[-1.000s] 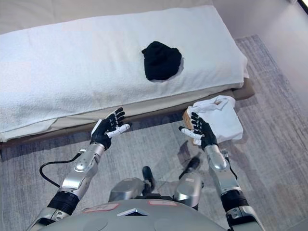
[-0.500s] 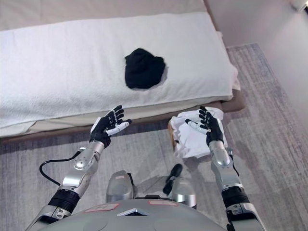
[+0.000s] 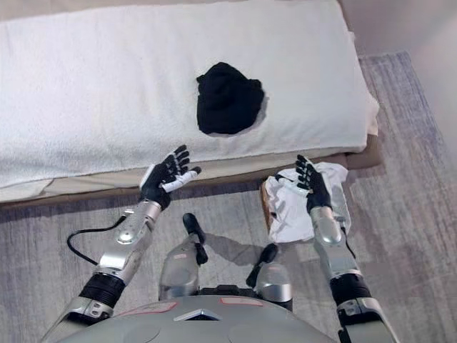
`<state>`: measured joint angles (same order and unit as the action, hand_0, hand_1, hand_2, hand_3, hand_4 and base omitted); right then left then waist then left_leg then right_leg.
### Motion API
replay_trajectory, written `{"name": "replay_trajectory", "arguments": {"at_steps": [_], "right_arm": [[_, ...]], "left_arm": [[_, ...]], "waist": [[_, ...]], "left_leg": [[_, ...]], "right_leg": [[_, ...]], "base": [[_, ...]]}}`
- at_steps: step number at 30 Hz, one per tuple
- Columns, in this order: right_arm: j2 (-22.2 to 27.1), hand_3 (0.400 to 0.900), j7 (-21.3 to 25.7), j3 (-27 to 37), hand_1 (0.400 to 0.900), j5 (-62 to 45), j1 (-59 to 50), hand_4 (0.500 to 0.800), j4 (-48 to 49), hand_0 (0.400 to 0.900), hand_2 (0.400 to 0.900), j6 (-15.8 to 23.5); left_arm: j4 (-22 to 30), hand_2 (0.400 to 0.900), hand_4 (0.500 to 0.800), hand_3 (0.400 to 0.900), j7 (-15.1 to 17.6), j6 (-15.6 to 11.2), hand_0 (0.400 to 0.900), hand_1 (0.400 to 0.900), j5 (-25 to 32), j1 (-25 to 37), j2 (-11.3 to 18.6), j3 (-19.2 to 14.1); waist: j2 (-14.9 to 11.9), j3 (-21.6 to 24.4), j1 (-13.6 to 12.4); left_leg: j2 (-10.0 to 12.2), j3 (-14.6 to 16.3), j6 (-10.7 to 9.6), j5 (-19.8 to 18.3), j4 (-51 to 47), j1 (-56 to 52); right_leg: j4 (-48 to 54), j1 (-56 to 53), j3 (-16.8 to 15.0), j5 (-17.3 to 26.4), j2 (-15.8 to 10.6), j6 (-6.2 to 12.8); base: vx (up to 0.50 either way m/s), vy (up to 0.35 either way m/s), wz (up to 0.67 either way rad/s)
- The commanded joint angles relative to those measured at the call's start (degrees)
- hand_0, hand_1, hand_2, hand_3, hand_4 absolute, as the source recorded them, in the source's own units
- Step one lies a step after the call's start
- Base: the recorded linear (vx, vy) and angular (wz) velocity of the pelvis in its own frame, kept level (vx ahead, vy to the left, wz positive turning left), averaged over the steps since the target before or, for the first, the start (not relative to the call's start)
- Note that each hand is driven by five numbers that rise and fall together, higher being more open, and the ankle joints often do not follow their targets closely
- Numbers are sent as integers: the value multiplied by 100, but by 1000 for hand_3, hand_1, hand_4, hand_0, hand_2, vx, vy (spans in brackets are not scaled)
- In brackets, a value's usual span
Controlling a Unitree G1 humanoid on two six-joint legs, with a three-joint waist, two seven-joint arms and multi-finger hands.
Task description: Put the clothes on the bed into the basket.
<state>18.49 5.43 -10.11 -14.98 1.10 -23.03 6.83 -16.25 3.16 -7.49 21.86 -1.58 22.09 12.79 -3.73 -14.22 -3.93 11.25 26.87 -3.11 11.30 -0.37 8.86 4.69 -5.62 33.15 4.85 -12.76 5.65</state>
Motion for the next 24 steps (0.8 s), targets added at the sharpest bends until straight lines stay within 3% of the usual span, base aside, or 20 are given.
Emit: {"name": "replay_trajectory", "arguments": {"at_steps": [1,4,5,6,9,11,14,16,17,19,24], "right_arm": [[382,900,50,413,900,75,-374,800,514,900,900,459],[266,900,61,428,900,68,-397,800,496,900,900,481],[207,900,75,385,900,81,-464,800,560,900,900,471],[168,900,72,374,900,66,-517,800,559,900,900,470],[160,900,47,335,900,141,-565,800,680,900,900,464],[160,900,49,333,900,144,-566,800,683,900,900,462],[426,900,193,241,900,865,-732,800,925,900,900,372],[630,900,479,236,900,1387,-1043,800,793,900,900,318],[698,900,570,255,900,1549,-1166,800,752,900,900,275],[728,900,732,211,900,1763,-1425,800,643,900,900,191],[996,900,998,-148,900,2115,-2463,800,12,900,900,-6]], "left_arm": [[692,900,800,900,-23,-575,900,900,86,218,-67,4],[761,900,800,900,-41,-557,900,900,86,332,74,87],[743,900,800,900,2,-531,900,900,93,420,175,126],[745,900,800,900,32,-511,900,900,109,440,182,164],[794,900,800,900,44,-502,900,900,130,459,278,221],[796,900,800,900,44,-501,900,900,131,459,278,218],[898,900,800,900,-3,-492,900,900,160,463,376,252],[923,900,800,900,3,-542,900,900,130,518,414,285],[916,900,800,900,12,-564,900,900,126,523,446,281],[940,900,800,900,-65,-574,900,900,148,575,480,379],[1012,900,800,900,-123,-591,900,900,341,758,391,735]], "waist": [[45,285,-122],[-91,352,-118],[-120,290,-27],[-107,261,40],[-31,86,233],[-46,82,239],[-41,-68,120],[-42,-182,-44],[-100,-238,-105],[-246,-302,-207],[-223,-580,-390]], "left_leg": [[480,-532,-560,-343,833,536],[192,-552,-335,-533,815,567],[-34,-597,-65,-794,741,454],[-154,-573,79,-890,679,356],[-497,-598,383,-1107,383,-25],[-527,-594,394,-1105,360,-38],[-481,-647,279,-1098,135,-233],[-347,-774,152,-1156,260,-117],[-330,-815,136,-1239,429,-78],[-274,-847,53,-1322,734,84],[-98,-1003,-131,-1208,898,490]], "right_leg": [[31,-627,-25,-347,134,184],[-603,-486,11,-224,-158,222],[-1779,39,-100,-120,-481,251],[-2285,272,-116,46,-645,305],[-3599,936,-113,298,-958,487],[-3640,951,-127,283,-993,501],[-2283,975,369,78,-1007,443],[-1327,1003,288,477,-1141,610],[-1226,969,123,504,-1080,629],[-1115,939,90,589,-927,660],[-866,913,525,597,-714,648]], "base": [[407,365,1],[292,373,10],[225,428,9],[316,567,15],[223,371,10],[120,89,5],[196,-75,15],[96,-236,14],[127,-205,13],[132,-207,23],[36,-166,28]]}}
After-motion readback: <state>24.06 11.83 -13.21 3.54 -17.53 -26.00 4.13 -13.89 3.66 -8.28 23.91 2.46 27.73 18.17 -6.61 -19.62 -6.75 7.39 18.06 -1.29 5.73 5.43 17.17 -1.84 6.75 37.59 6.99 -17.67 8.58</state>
